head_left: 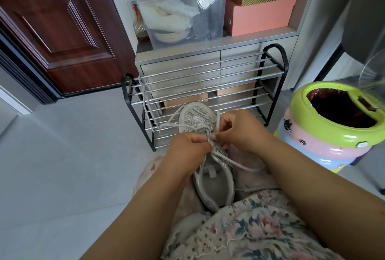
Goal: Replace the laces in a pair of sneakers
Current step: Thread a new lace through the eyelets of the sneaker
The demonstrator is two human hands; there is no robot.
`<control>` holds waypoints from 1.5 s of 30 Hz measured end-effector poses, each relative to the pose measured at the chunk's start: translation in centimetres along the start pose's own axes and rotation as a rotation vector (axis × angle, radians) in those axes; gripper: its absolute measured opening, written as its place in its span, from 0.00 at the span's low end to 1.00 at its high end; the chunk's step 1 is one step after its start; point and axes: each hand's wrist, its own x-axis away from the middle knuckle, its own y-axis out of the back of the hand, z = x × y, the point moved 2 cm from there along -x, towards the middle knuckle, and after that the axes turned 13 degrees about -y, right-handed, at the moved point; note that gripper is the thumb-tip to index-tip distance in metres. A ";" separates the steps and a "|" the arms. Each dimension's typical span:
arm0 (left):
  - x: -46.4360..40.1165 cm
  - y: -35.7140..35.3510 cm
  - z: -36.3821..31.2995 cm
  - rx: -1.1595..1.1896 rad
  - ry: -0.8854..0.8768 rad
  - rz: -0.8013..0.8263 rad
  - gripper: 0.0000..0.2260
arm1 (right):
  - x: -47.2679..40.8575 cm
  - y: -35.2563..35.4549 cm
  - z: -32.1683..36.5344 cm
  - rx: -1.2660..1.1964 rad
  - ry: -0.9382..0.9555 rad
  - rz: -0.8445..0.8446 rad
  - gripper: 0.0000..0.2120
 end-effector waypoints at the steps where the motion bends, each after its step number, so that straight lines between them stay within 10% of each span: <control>1: 0.0 0.0 0.1 0.005 -0.001 -0.004 0.06 | -0.1 0.0 -0.1 -0.051 -0.008 0.022 0.12; 13: -0.9 0.2 0.3 -0.050 0.062 -0.066 0.24 | 0.0 -1.1 -0.6 -0.346 -0.153 0.162 0.11; 18: -1.5 0.3 0.1 -0.002 0.100 -0.072 0.28 | 0.7 -0.9 0.1 -0.205 -0.084 0.133 0.25; 22: -1.9 0.4 -0.4 -0.043 0.078 -0.014 0.30 | 0.5 -0.8 0.2 -0.061 -0.055 0.085 0.18; 45: -1.3 -1.3 1.8 -0.113 -0.097 -0.005 0.09 | 0.1 -0.3 -0.8 -0.500 -0.274 0.334 0.13</control>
